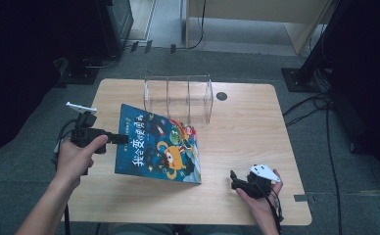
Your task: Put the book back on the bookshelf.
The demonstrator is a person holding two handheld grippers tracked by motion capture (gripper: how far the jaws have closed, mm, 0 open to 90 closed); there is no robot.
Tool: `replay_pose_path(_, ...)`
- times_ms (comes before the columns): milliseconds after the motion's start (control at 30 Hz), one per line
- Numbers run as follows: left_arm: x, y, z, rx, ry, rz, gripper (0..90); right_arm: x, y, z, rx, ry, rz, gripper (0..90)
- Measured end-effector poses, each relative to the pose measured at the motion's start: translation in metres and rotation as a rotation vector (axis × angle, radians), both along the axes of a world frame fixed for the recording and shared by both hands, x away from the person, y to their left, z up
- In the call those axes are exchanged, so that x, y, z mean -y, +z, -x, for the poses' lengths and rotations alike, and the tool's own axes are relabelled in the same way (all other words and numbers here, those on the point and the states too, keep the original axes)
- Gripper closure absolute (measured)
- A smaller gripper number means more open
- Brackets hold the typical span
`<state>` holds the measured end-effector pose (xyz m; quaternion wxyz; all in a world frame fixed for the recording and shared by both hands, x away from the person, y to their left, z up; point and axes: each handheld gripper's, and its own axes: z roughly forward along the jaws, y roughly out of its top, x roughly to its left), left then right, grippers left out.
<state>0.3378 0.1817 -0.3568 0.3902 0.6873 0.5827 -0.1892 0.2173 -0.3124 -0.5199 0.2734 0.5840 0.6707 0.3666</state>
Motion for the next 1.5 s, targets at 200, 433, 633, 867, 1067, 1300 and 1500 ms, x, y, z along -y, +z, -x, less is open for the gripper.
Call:
replay_pose_path(200,-0.003,0.008,-0.001,-0.004,-0.009,-0.024,80.9,0.016,-0.003,-0.002,-0.068,-0.029,0.05,8.5)
replay_pose_path(433,-0.001,0.021,-0.005,-0.006,-0.024,-0.057,81.9,0.035,-0.005,-0.001,-0.129,-0.04,0.05,7.5)
replay_pose_path(633,0.006,0.035,-0.006,0.008,-0.044,-0.095,82.5,0.042,-0.005,0.0,-0.13,-0.038,0.053,7.1)
replay_pose_path(867,0.017,0.057,-0.007,0.031,-0.064,-0.158,83.4,0.042,-0.005,0.0,-0.129,-0.023,0.055,7.1)
replay_pose_path(1067,0.023,0.07,-0.01,0.023,-0.081,-0.204,84.3,0.042,-0.005,0.0,-0.13,-0.023,0.055,7.1)
replay_pose_path(1300,0.033,0.082,-0.013,0.019,-0.103,-0.272,84.4,0.043,-0.005,0.0,-0.131,-0.03,0.051,7.0)
replay_pose_path(1500,0.047,0.094,-0.014,0.016,-0.143,-0.34,84.5,0.043,-0.005,0.0,-0.131,-0.032,0.05,7.0)
